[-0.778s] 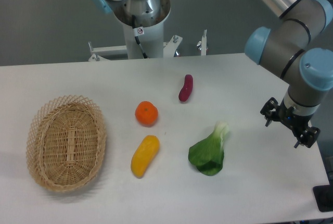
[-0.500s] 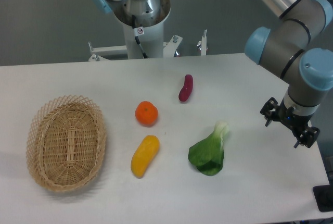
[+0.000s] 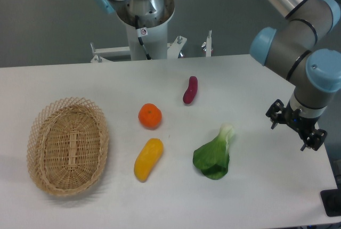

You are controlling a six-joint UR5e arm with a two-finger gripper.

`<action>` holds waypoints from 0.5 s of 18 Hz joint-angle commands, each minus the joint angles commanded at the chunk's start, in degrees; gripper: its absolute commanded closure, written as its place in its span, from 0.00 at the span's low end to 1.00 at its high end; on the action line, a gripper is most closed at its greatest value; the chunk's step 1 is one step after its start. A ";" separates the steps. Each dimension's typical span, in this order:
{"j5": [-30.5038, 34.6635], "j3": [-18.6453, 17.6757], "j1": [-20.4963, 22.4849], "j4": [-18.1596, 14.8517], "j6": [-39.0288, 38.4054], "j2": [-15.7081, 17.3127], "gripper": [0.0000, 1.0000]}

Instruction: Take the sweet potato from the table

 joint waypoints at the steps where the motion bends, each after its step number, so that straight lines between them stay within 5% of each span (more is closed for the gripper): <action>1: 0.09 -0.35 0.00 0.53 -0.61 0.00 0.00; 9: -0.53 -2.19 -1.49 0.71 -2.28 0.97 0.00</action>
